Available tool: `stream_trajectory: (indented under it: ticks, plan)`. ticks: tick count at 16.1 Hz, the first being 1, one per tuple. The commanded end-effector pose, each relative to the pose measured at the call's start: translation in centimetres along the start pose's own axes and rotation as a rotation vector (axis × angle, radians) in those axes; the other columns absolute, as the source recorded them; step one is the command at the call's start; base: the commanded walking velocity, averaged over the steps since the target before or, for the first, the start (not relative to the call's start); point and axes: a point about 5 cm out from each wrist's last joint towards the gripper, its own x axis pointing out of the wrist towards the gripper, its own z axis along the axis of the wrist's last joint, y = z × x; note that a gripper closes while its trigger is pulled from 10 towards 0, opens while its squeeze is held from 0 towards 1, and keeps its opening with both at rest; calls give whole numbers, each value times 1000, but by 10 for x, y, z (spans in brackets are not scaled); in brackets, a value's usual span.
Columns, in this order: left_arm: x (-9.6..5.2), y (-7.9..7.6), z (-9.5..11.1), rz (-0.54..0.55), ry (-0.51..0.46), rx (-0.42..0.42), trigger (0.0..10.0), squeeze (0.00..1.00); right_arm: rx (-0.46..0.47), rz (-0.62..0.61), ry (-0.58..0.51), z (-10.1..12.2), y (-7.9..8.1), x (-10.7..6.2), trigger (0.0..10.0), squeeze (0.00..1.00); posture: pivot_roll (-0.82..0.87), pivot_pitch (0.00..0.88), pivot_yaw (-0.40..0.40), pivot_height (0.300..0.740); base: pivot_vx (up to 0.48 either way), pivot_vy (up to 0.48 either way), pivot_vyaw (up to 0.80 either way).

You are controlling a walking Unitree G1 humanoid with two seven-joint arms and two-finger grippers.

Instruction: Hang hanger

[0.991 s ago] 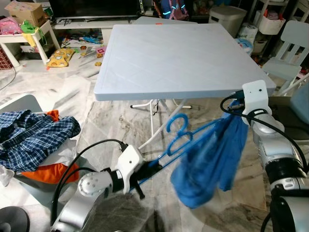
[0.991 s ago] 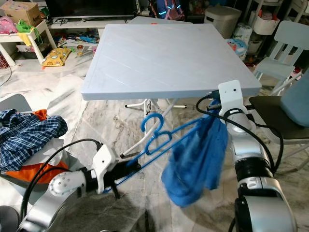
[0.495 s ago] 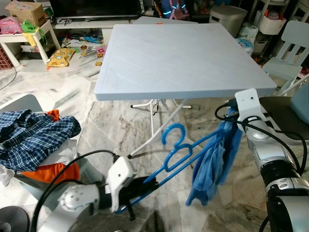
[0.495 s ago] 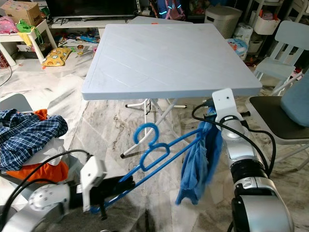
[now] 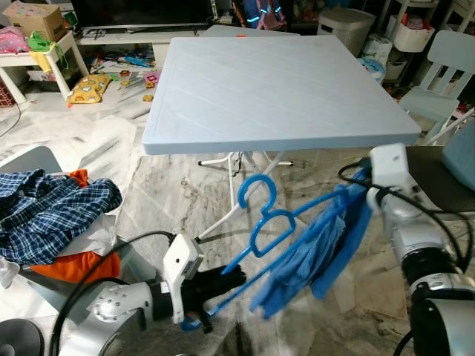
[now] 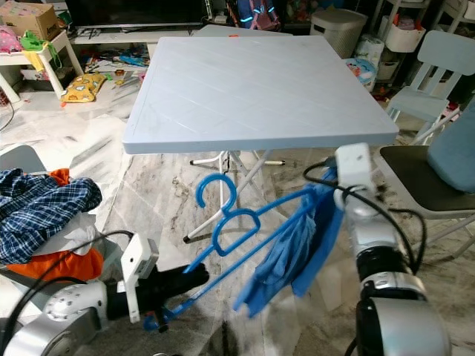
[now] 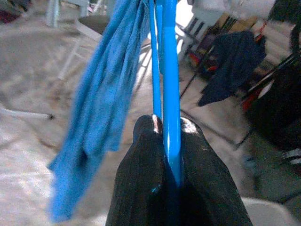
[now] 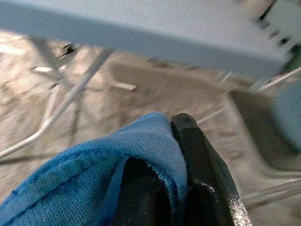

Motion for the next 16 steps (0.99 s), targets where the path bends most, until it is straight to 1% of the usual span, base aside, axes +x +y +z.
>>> stream_trajectory:
  ticks: [1,2,6,7,8,10,11,12,13,15,16]
  plan:
    - [6,-2,6,-31,-42,-26,0,0,50,61,22,-9,8,-2,0,0,-91,45,-40,740,0,0,0]
    - [7,-4,5,-49,-40,-43,0,0,13,56,12,-9,9,-3,0,0,-96,44,-39,740,0,0,0]
    - [7,1,0,-17,12,-35,0,0,3,57,14,-12,9,-5,0,0,-96,46,-39,740,0,0,0]
    - [5,6,-7,23,71,-33,0,0,16,27,-40,-3,4,-4,0,0,-94,46,-39,740,0,0,0]
    - [1,7,-17,45,131,-50,0,0,35,-7,-126,14,-2,-4,0,0,-94,50,-36,740,0,0,0]
    - [0,10,-25,91,159,-81,0,0,38,-14,-233,40,-6,-4,0,0,-94,50,-36,740,0,0,0]
    - [-1,15,-27,133,163,-86,0,0,26,-7,-273,51,-6,-5,0,0,-95,50,-36,740,0,0,0]
    - [-1,18,-27,155,167,-85,0,0,21,-3,-290,56,-6,-6,0,0,-98,51,-35,740,0,0,0]
    - [-1,29,-28,231,168,-91,0,0,-16,17,-329,67,-4,-8,0,0,-105,50,-34,740,0,0,0]
    - [0,38,-25,288,159,-84,0,0,-6,52,-327,64,3,-10,0,0,-105,50,-34,740,0,0,0]
    - [1,41,-26,311,165,-86,0,0,4,58,-345,65,5,-11,0,0,-104,50,-32,740,0,0,0]
